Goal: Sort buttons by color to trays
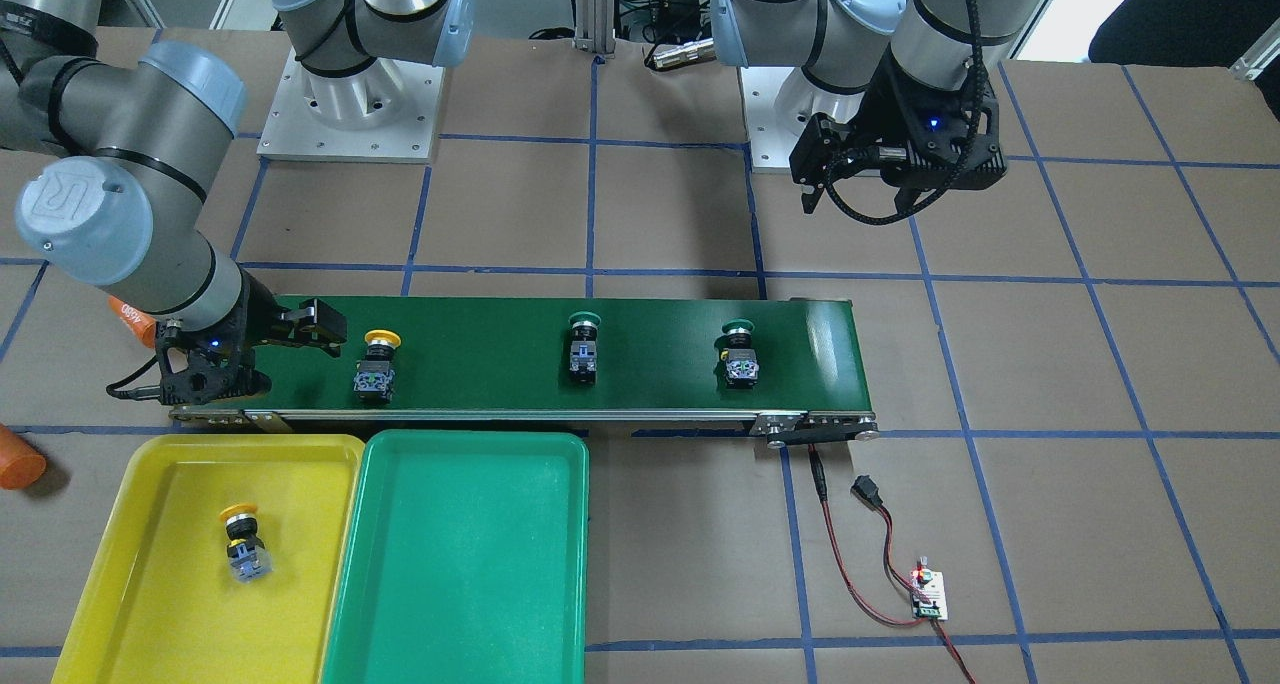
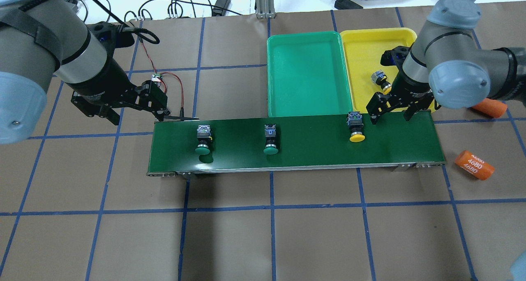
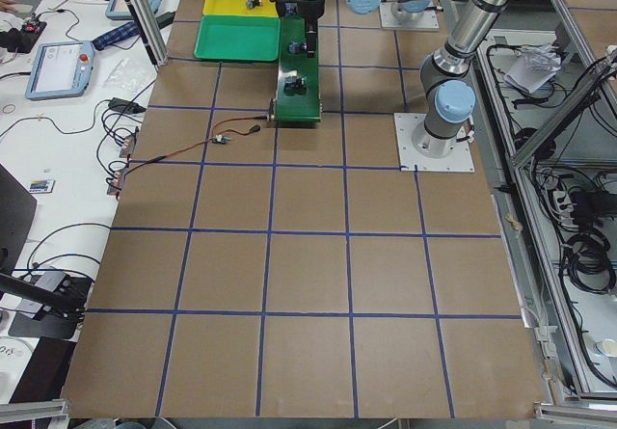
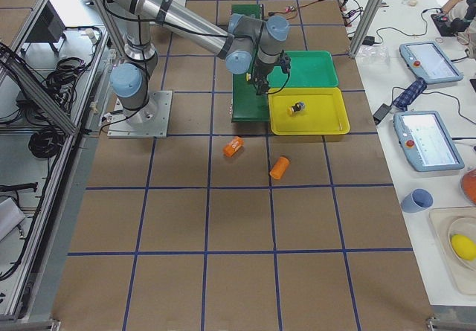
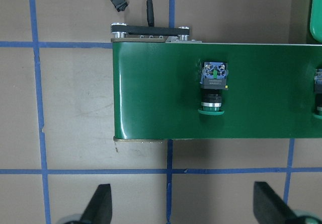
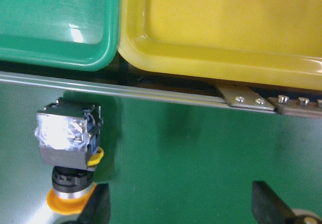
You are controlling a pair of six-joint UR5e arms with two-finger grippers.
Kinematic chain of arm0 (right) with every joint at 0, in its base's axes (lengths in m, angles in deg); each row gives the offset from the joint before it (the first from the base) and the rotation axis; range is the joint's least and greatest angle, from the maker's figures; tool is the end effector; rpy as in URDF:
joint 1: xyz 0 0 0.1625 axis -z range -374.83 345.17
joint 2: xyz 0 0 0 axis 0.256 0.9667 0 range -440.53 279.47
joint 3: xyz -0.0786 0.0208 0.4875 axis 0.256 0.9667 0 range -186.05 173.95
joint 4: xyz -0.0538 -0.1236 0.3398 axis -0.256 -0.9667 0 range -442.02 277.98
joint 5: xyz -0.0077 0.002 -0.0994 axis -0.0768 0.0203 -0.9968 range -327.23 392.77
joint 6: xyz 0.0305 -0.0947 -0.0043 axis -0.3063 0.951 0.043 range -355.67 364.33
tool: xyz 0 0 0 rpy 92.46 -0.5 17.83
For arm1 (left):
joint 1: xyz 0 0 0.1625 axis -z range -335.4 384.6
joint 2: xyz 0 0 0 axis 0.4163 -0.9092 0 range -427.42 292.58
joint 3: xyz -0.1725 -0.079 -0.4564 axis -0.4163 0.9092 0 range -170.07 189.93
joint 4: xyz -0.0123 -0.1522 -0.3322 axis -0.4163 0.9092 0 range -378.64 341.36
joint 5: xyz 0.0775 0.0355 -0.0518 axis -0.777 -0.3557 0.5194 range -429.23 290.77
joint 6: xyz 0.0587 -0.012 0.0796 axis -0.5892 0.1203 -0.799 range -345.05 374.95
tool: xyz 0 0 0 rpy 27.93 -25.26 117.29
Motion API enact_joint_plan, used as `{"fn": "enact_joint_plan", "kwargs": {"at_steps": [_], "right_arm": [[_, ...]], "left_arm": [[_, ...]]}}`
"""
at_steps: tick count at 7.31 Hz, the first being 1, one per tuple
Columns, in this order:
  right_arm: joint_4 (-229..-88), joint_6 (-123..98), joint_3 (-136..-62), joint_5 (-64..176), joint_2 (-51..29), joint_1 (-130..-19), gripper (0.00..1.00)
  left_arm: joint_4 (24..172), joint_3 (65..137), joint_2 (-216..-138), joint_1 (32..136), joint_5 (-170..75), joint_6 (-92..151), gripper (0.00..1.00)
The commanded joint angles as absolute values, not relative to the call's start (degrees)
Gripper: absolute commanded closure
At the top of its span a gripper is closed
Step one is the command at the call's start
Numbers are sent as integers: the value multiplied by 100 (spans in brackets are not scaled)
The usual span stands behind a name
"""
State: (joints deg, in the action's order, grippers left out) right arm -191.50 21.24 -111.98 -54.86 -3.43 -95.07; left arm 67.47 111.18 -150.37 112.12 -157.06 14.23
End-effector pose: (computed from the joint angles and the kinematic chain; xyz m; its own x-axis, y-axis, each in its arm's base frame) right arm 0.0522 -0.5070 0.3657 -0.9897 -0.1144 -0.0864 -0.1260 0.9816 0.1437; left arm -0.1205 -0.3836 0.5280 -0.9988 -0.0309 0.0379 -0.0307 0.9995 0.0050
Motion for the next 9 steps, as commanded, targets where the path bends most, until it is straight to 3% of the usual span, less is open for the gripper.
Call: {"fn": "enact_joint_plan", "kwargs": {"at_steps": [1,9], "right_arm": [[-19153,2130,-11204,-5485,-362,-9508,0],[-19153,2130,-11204,-5477,-389,-9517,0]], "left_arm": [[6652,11205,-14873,11223,-15729,1460,0],[6626,11267,-14855,11205,-15765,1451,0]]}}
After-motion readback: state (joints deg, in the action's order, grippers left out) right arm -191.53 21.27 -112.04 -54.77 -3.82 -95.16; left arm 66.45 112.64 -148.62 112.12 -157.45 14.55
